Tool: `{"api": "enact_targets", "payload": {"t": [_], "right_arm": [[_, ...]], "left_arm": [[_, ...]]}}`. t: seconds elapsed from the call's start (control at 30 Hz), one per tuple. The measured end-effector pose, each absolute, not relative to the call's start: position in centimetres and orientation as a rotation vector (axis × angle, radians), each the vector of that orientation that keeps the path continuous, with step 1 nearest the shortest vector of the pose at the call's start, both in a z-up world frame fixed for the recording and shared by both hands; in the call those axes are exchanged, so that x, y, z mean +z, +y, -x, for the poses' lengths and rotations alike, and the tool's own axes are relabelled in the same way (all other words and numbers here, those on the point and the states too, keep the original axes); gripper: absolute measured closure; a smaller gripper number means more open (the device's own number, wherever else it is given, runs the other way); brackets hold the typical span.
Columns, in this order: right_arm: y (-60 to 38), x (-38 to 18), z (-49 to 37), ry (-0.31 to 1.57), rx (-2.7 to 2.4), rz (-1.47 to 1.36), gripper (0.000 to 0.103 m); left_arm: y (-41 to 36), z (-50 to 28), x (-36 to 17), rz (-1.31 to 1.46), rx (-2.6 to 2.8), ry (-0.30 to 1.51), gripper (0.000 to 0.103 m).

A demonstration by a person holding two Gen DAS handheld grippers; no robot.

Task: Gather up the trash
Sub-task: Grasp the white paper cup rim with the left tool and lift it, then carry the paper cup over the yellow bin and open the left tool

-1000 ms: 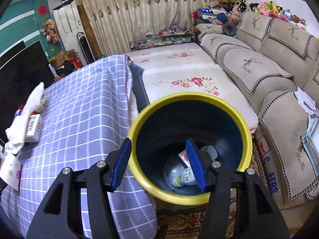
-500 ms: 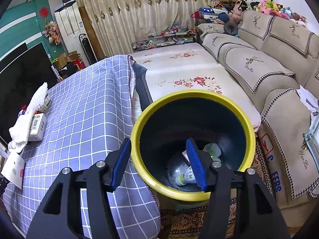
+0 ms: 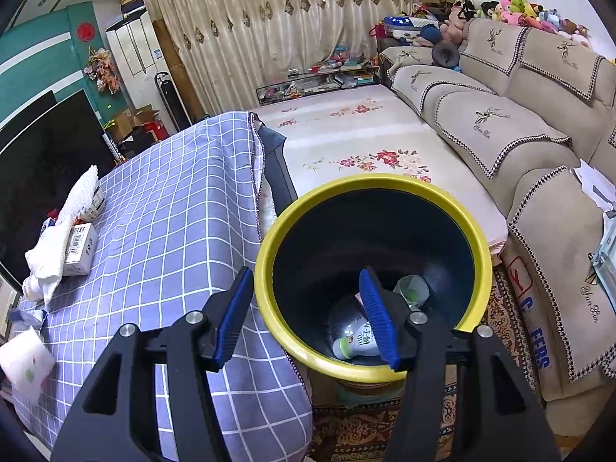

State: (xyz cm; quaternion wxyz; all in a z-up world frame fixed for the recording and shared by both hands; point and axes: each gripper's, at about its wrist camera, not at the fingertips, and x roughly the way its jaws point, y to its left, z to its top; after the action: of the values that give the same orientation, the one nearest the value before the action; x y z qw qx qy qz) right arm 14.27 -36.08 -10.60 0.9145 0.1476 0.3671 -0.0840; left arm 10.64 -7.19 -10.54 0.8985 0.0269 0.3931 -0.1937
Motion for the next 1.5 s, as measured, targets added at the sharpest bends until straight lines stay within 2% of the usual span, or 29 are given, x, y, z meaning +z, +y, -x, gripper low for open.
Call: {"api": "enact_targets", "payload": {"t": [0.43,0.77,1.03,1.2,1.23,1.27,1.3,1.37,1.5], "right_arm": [[-38.7,-9.1,-11.5,0.679,-0.223,-0.344,0.048],[-44.2,-9.4,-8.1,0.646,-0.334,-0.403,0.046],[-47.7,-10.2,-7.5,0.653,-0.379,-0.435,0.046],[-48.9,-10.5,-7.4,0.658,-0.386,-0.446,0.045],[-49.1,-10.6,-7.4,0.659,-0.386,-0.447,0.044],[-49.1,-10.7,-7.3,0.660,-0.386,-0.448,0.044],[-49.1,-10.7,-7.2,0.659,-0.386,-0.448,0.044],[-49.3,-10.7,-7.1,0.661,-0.386,-0.449,0.044],[-49.2,-10.9,-7.0,0.664,-0.383,-0.453,0.043]], "left_arm": [[-15.6,-11.8,-7.3,-0.128,-0.611,0.757,0.099],[-30.0,-18.9,-6.7,-0.290,-0.810,0.751,0.099],[-41.8,-24.3,-10.0,-0.353,-0.899,0.859,0.099],[-46.4,-26.5,-13.4,-0.373,-0.897,0.933,0.097],[-47.1,-27.0,-14.1,-0.387,-0.882,0.939,0.094],[-47.4,-27.4,-14.7,-0.395,-0.873,0.944,0.083],[-47.7,-27.7,-15.1,-0.398,-0.862,0.949,0.063],[-48.0,-28.0,-15.6,-0.391,-0.844,0.946,0.040],[-47.5,-28.2,-15.5,-0.360,-0.834,0.943,0.039]]}}
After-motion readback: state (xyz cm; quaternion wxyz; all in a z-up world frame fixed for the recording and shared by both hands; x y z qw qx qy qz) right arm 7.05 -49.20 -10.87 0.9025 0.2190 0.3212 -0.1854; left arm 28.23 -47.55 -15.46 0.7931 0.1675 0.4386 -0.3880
